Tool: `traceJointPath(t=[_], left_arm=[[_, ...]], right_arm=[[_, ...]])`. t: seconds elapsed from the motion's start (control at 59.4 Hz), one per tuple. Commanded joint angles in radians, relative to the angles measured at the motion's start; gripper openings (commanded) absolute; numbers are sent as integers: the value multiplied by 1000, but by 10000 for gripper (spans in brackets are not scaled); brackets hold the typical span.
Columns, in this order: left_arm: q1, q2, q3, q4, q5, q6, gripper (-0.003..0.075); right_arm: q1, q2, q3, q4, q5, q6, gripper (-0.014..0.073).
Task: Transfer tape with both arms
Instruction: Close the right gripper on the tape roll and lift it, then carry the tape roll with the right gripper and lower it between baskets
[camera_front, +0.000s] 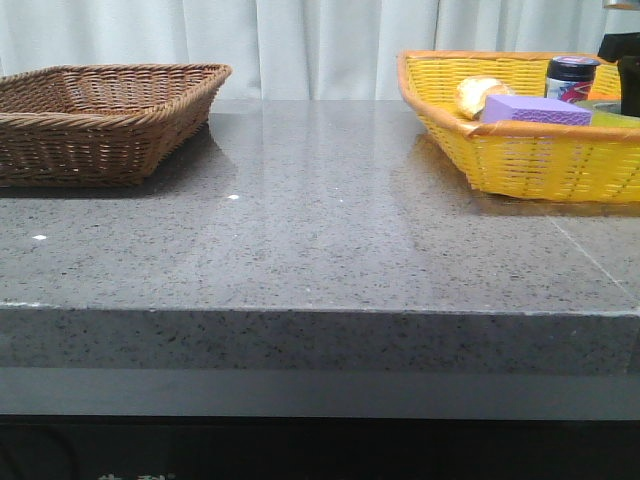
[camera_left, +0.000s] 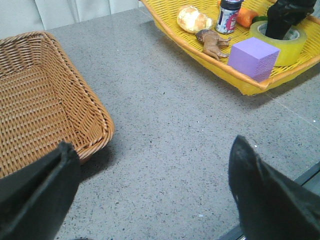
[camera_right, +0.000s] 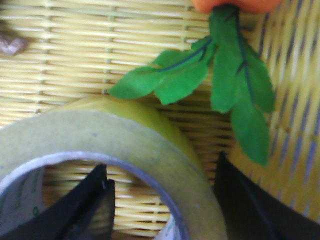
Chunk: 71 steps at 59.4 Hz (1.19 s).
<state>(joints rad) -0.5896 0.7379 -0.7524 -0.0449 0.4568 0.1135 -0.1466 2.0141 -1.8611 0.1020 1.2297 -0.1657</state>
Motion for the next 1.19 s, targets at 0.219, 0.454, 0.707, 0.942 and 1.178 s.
traceJointPath(t=[0.219, 0.454, 0.707, 0.942, 1.178], left_arm=[[-10, 0, -38, -5, -76, 1, 598], [-10, 0, -38, -5, -76, 1, 598], [-10, 0, -38, -5, -76, 1, 598], [-10, 0, -38, -5, -76, 1, 597], [-10, 0, -38, -5, -76, 1, 598]], right_arm=[[-5, -50, -33, 15, 2, -16, 147], [-5, -109, -33, 13, -14, -16, 139], [6, -233, -33, 24, -54, -16, 139], [88, -352, -33, 32, -85, -16, 139], [285, -397, -33, 32, -133, -17, 139]])
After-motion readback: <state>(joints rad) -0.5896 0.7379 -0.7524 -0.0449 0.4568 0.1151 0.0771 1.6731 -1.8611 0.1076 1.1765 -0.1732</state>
